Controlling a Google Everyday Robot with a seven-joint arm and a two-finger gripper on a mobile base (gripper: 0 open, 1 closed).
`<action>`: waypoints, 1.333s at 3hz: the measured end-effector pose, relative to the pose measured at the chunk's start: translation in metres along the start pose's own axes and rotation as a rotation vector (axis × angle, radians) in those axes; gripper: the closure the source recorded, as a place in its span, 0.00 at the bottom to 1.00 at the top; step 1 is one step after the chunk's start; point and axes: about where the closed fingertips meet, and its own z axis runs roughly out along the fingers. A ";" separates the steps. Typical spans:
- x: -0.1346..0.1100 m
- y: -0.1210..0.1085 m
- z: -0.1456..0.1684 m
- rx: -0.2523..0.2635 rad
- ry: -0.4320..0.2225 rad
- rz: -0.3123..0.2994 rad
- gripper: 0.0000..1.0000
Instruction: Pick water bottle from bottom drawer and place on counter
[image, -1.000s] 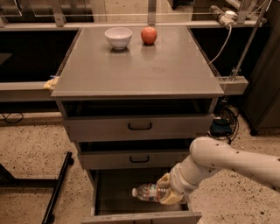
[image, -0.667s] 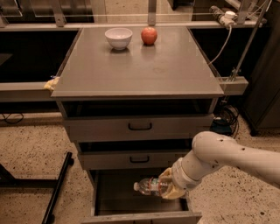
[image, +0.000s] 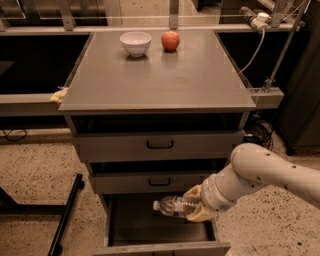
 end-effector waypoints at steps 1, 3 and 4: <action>-0.027 -0.007 -0.078 0.069 -0.125 -0.030 1.00; -0.086 -0.004 -0.284 0.264 -0.234 -0.021 1.00; -0.108 -0.008 -0.323 0.335 -0.220 -0.064 1.00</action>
Offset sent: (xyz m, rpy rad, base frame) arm 0.0098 -0.0996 0.3546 0.3051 -0.2520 -0.1414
